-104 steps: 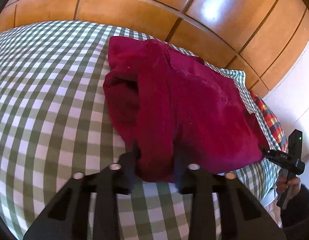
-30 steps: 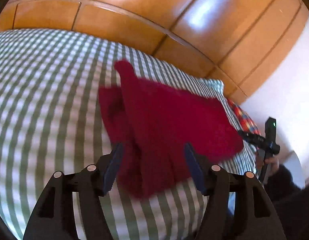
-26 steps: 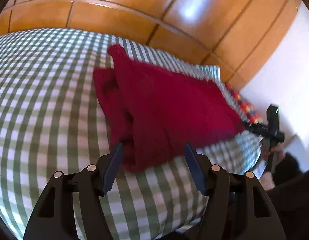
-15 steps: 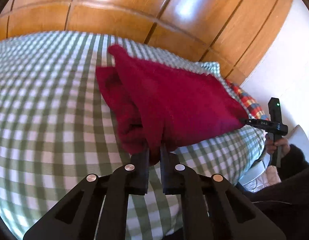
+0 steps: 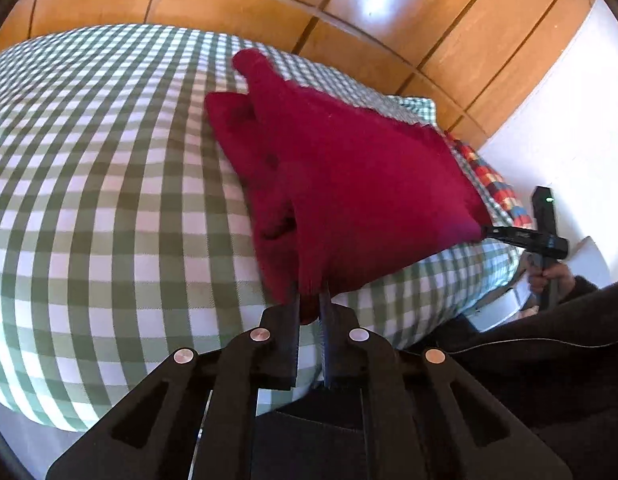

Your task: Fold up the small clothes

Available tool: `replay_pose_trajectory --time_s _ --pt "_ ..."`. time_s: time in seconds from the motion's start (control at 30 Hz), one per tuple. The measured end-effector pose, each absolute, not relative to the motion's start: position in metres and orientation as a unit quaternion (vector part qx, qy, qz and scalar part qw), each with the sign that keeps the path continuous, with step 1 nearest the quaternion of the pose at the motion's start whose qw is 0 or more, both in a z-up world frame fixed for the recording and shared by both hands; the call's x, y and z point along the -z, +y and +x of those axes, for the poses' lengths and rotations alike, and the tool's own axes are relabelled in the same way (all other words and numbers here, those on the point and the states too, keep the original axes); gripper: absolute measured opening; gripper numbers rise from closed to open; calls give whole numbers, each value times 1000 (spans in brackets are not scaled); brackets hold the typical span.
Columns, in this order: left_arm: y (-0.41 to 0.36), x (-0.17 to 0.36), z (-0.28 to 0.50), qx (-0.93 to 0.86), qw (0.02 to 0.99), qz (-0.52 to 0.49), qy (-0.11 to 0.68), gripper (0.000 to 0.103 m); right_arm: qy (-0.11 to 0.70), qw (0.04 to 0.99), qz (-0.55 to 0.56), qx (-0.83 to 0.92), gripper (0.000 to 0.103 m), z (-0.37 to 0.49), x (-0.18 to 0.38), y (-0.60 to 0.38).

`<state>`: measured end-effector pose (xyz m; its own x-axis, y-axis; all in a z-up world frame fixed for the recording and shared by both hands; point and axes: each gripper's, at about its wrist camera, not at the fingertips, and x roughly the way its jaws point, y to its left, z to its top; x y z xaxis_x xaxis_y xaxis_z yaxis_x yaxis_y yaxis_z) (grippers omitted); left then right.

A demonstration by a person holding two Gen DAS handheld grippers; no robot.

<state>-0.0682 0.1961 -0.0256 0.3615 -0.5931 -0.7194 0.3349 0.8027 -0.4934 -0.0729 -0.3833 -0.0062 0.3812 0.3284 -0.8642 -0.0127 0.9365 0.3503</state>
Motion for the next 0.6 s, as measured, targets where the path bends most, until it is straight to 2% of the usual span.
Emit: replay_pose_trajectory --time_s 0.1,0.17,0.23,0.37,0.43,0.6 --pt "211 13 -66 291 811 -158 482 8 542 821 143 -107 31 -70 -6 -385" --pt "224 6 -64 290 811 -183 474 11 531 829 145 -100 61 -66 -16 -392" --pt "232 2 -55 274 814 -206 468 36 514 840 148 -90 62 -55 -28 -397" --pt "230 3 -14 246 818 -243 460 40 495 853 146 -72 66 -15 -39 -397" --pt "223 5 14 225 822 -260 453 52 490 858 141 -58 67 8 -38 -393" --pt "204 15 64 197 822 -273 458 52 503 851 145 -37 66 58 -21 -385"
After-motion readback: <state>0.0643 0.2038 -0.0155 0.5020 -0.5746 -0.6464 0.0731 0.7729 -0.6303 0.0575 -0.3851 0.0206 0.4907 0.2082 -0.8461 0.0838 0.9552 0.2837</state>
